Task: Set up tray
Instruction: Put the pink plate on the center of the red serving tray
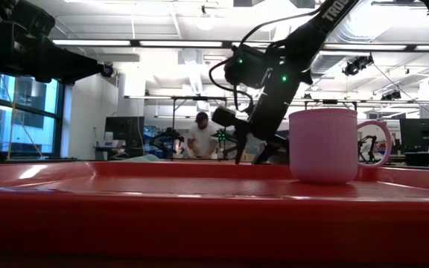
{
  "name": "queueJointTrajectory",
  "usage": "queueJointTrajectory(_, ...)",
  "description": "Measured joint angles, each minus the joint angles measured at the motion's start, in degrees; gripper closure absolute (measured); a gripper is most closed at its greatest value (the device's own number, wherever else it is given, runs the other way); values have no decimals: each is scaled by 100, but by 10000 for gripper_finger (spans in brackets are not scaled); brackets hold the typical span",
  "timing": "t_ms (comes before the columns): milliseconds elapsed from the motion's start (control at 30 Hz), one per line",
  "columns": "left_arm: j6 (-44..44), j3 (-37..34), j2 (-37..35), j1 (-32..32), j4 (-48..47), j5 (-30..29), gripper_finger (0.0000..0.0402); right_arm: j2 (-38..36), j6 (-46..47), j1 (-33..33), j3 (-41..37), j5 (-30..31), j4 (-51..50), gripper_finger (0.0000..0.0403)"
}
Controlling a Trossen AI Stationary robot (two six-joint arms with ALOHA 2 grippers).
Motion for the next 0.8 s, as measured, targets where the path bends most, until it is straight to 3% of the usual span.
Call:
queueJointTrajectory(233, 0, 0, 0, 1, -36, -1, 208, 0, -95, 0, 0, -95, 75, 394)
queueJointTrajectory(800, 0, 0, 0, 0, -39, -2, 208, 0, -163, 2, 0, 47, 245, 402)
